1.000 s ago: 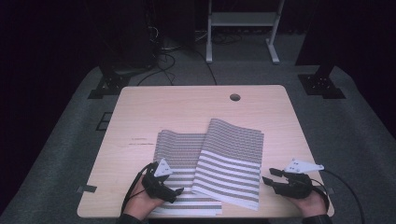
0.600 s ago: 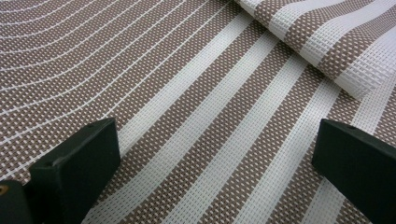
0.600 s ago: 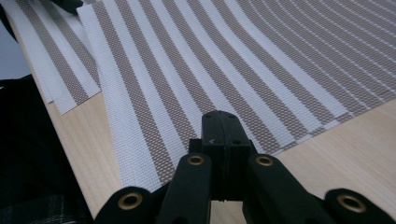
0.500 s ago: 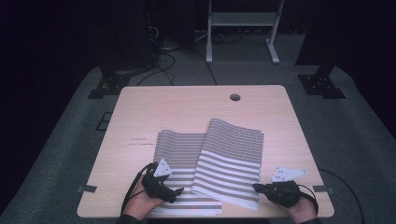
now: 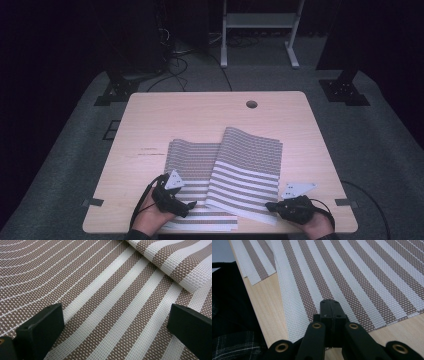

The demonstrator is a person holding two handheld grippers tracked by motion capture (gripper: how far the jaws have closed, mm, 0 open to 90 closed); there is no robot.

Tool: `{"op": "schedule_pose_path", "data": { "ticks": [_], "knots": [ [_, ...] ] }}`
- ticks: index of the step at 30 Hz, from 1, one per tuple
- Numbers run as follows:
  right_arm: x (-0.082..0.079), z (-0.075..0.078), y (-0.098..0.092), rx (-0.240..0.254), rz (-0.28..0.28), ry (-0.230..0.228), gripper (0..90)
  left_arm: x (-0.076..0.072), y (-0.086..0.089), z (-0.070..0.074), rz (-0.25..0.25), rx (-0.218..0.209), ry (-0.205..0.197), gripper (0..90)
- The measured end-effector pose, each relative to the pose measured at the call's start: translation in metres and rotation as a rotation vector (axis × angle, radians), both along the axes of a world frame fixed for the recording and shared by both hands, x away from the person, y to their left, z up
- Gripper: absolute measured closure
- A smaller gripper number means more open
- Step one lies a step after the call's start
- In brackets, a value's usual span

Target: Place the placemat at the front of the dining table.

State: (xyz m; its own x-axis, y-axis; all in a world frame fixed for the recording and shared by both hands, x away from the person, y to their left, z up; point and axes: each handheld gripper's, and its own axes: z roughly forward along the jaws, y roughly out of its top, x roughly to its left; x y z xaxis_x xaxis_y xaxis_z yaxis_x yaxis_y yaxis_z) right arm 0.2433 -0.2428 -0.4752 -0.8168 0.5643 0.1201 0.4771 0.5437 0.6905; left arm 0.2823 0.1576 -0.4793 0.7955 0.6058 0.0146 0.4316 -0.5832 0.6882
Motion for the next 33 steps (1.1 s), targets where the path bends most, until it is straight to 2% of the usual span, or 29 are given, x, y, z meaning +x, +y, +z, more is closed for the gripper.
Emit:
{"op": "schedule_pose_path", "data": {
  "ticks": [3,6,14,20,33],
  "knots": [
    [0.0,0.001,-0.001,-0.013,-0.003,-0.012,90.0,0.0,0.0,0.0,0.0,0.0,0.0,0.0],
    [0.003,0.002,-0.007,-0.039,-0.044,-0.026,89.9,0.0,0.0,0.0,0.0,0.0,0.001,0.0],
    [0.017,0.002,-0.038,-0.048,-0.166,-0.024,90.0,0.0,0.0,0.0,-0.001,0.0,0.0,0.0],
    [0.027,0.003,-0.056,-0.065,-0.228,-0.025,90.0,0.0,0.0,0.0,0.0,0.0,0.0,0.0],
    [0.044,0.004,-0.079,-0.094,-0.31,-0.038,90.0,0.0,0.0,0.0,0.0,0.0,0.001,0.0]
  ]
}}
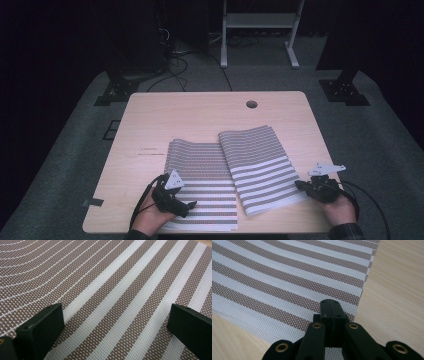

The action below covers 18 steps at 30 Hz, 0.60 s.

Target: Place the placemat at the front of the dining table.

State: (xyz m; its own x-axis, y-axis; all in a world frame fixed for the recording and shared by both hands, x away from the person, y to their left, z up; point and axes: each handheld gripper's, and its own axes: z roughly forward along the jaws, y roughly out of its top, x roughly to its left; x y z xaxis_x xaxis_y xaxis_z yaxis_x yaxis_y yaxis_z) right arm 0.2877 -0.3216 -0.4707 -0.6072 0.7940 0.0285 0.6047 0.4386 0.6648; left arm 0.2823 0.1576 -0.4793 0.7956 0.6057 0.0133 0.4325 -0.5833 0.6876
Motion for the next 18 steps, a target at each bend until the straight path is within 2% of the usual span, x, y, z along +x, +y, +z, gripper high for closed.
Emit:
{"op": "schedule_pose_path", "data": {
  "ticks": [4,11,13,16,18],
  "knots": [
    [0.008,0.0,-0.011,0.005,-0.037,-0.002,90.0,0.0,0.0,0.0,0.0,0.001,0.0,0.0],
    [0.016,0.0,-0.022,-0.019,-0.077,-0.017,89.3,0.0,0.0,0.0,0.001,0.0,0.0,0.0],
    [0.014,0.001,-0.021,-0.029,-0.084,-0.028,77.0,0.0,0.0,0.0,0.001,0.0,0.0,0.0],
    [0.008,0.007,-0.024,0.0,-0.108,-0.058,68.2,0.0,0.0,0.0,0.001,-0.001,0.0,0.0],
    [0.004,0.007,-0.026,0.001,-0.123,-0.059,62.4,0.0,0.0,0.0,0.001,-0.001,0.0,0.0]
  ]
}}
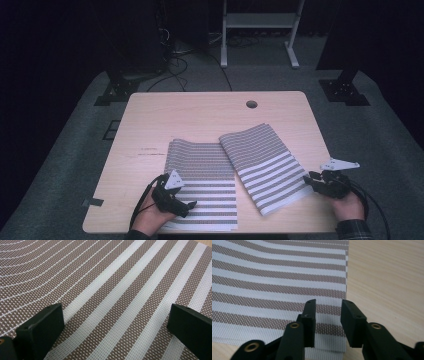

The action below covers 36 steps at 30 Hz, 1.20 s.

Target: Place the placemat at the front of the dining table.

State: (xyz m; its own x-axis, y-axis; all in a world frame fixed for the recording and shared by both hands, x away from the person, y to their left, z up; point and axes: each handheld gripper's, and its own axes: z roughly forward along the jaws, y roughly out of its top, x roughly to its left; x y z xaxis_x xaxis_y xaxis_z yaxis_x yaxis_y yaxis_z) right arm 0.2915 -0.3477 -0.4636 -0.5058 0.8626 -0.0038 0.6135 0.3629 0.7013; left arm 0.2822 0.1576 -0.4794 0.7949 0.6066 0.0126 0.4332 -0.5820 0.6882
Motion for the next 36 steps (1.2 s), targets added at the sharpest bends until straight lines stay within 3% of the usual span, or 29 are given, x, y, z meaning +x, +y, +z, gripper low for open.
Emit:
{"op": "schedule_pose_path", "data": {
  "ticks": [4,10,14,28,32,36],
  "knots": [
    [-0.007,-0.006,0.0,-0.008,-0.017,0.031,49.8,0.0,0.0,0.0,0.0,0.0,0.0,0.0],
    [-0.003,-0.01,-0.001,-0.004,-0.049,0.054,35.1,0.0,0.0,0.0,0.0,0.0,0.0,0.0],
    [-0.004,-0.011,-0.002,0.015,-0.033,0.055,42.6,0.0,0.0,0.0,0.001,0.0,0.0,0.0],
    [-0.004,-0.009,0.001,-0.009,-0.018,0.056,47.0,0.0,0.0,0.0,0.0,-0.001,-0.001,0.0],
    [-0.005,-0.007,0.004,-0.042,0.009,0.036,55.5,0.0,0.0,0.0,0.0,-0.002,-0.001,0.0],
    [-0.006,-0.007,0.004,-0.03,0.015,0.041,59.0,0.0,0.0,0.0,0.0,-0.001,-0.001,0.0]
  ]
}}
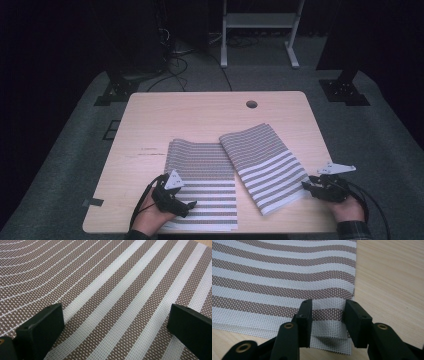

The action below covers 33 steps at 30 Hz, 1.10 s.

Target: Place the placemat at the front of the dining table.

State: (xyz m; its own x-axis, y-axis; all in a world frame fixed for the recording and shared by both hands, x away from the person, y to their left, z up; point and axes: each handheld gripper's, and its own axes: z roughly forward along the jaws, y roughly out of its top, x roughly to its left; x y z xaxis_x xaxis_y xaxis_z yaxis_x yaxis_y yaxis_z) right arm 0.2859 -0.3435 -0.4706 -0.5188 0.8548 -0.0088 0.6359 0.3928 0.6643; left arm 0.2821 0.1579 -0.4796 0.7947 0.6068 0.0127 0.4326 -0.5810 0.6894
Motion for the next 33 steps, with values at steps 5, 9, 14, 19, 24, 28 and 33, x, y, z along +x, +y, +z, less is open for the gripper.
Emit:
{"op": "schedule_pose_path", "data": {
  "ticks": [5,9,14,19,24,28,33],
  "knots": [
    [0.0,0.001,0.001,0.022,0.004,0.011,73.4,0.0,0.0,0.0,0.001,0.0,0.0,0.0],
    [0.001,0.003,0.002,0.054,0.004,0.033,84.2,0.0,0.0,0.0,0.001,0.0,0.001,0.0],
    [0.001,0.006,0.002,0.079,0.003,0.024,85.3,0.0,0.0,0.0,0.001,0.0,0.001,0.0],
    [-0.001,0.012,0.002,0.119,0.004,0.002,85.6,0.0,0.0,0.0,0.001,0.001,0.001,0.0],
    [-0.004,0.019,0.006,0.173,0.017,-0.014,85.9,0.0,0.0,0.0,0.002,0.0,0.001,0.0],
    [-0.006,0.025,0.012,0.191,0.039,-0.032,85.9,0.0,0.0,0.0,0.002,0.0,0.002,0.0],
    [-0.006,0.035,0.02,0.22,0.066,-0.052,85.8,0.0,0.0,0.0,0.002,0.001,0.001,0.0]
  ]
}}
